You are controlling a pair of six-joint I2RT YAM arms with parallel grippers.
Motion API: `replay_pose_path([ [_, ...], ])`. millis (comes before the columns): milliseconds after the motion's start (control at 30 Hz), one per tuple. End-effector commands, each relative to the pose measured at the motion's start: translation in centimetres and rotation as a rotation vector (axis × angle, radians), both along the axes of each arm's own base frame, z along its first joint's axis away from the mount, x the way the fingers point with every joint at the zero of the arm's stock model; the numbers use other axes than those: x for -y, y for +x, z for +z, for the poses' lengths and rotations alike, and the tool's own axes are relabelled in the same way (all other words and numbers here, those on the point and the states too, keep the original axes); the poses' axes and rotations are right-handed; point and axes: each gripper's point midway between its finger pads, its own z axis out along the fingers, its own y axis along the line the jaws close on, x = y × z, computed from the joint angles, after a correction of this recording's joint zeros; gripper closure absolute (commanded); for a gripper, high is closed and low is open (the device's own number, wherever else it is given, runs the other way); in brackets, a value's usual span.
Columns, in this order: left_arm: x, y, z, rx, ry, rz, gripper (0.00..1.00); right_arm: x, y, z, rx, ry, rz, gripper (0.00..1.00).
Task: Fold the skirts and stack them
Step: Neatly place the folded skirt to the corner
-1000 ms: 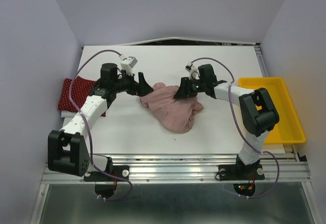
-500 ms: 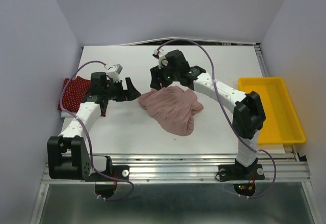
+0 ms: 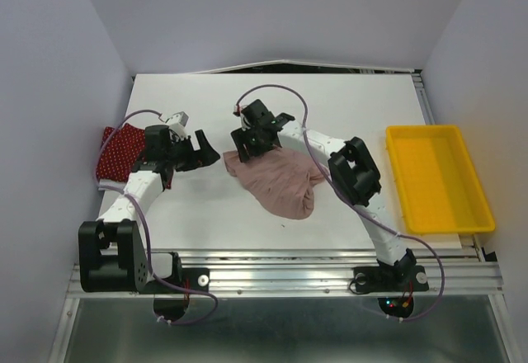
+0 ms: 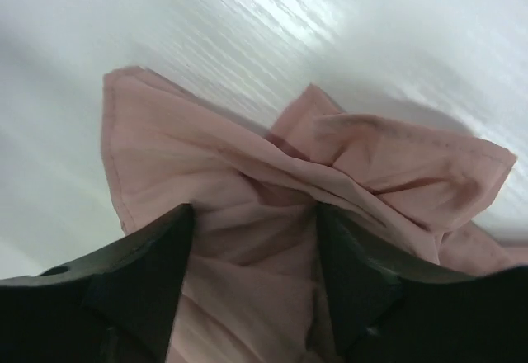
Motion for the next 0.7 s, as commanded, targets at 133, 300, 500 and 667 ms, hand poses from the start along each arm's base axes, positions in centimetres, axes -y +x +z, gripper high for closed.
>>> replay_pose_path([
  [133, 0.8, -0.3, -0.9, 0.055, 0.026, -0.065, 0.01, -0.7, -0.6, -2.7, -0.082, -0.01, -0.005, 0.76],
  [300, 3.1, -1.0, -3.7, -0.031, -0.061, -0.216, 0.01, -1.8, -1.2, 1.6, -0.073, 0.147, 0.042, 0.99],
  [500, 4.8, -1.3, -5.3, -0.038, -0.167, -0.242, 0.02, -1.9, -0.8, 6.4, -0.046, 0.319, 0.076, 0.99],
  [667, 7.8, -1.9, -5.7, -0.049, -0.285, -0.313, 0.01, -2.1, -2.2, 8.0, -0.104, 0.426, 0.126, 0.99],
])
